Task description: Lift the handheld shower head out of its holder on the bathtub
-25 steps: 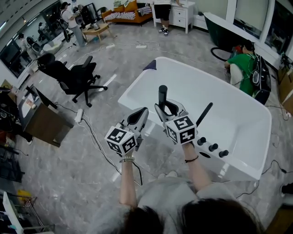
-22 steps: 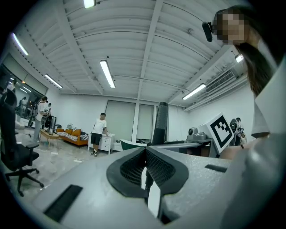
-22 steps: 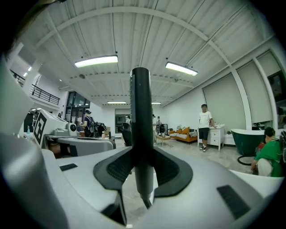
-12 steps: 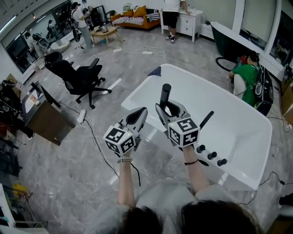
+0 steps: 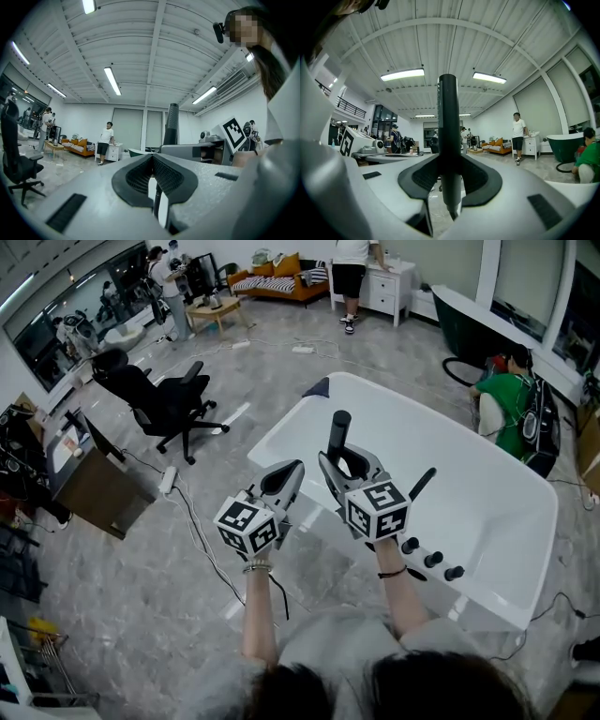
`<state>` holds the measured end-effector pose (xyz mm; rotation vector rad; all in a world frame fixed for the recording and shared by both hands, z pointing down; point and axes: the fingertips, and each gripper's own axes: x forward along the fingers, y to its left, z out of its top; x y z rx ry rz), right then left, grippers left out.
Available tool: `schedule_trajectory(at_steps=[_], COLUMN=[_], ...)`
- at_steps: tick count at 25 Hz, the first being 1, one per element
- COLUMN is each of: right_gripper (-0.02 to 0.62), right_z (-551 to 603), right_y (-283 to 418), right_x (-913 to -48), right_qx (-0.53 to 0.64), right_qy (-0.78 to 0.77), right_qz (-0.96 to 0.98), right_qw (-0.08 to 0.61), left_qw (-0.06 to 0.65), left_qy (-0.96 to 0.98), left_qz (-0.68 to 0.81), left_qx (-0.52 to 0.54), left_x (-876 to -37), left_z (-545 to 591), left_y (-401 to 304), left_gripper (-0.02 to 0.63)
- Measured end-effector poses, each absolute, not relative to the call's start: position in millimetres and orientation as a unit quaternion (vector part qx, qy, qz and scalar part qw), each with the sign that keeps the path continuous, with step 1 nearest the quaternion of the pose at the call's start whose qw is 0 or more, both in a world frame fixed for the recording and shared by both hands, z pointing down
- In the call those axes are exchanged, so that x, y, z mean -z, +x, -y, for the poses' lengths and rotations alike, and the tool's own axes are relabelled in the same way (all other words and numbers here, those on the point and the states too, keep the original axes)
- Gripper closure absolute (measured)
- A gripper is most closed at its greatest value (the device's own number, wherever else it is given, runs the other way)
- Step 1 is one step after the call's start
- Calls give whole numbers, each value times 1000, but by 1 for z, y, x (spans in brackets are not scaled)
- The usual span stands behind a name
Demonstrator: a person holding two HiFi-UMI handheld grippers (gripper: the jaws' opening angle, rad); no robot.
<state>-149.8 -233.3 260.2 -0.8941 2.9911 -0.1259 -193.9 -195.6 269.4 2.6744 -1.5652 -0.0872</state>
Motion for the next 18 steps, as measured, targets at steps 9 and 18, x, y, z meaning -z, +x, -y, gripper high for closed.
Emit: schedule_trajectory(at_steps=[9, 18], right_gripper=[462, 462], right_z=[236, 233], right_y=[-145, -145], right_x=[-263, -263], right_qx=[47, 45], right_qy=[-288, -286], right_qz=[-956, -957], right_qw=[15, 14], left_qw=[31, 26], left_qy=[867, 867], left_qz=[497, 496], left_qx=[24, 29], left_x=[-280, -278], left_z=[200, 198], left_y=[-188, -186], left_gripper=[601, 601])
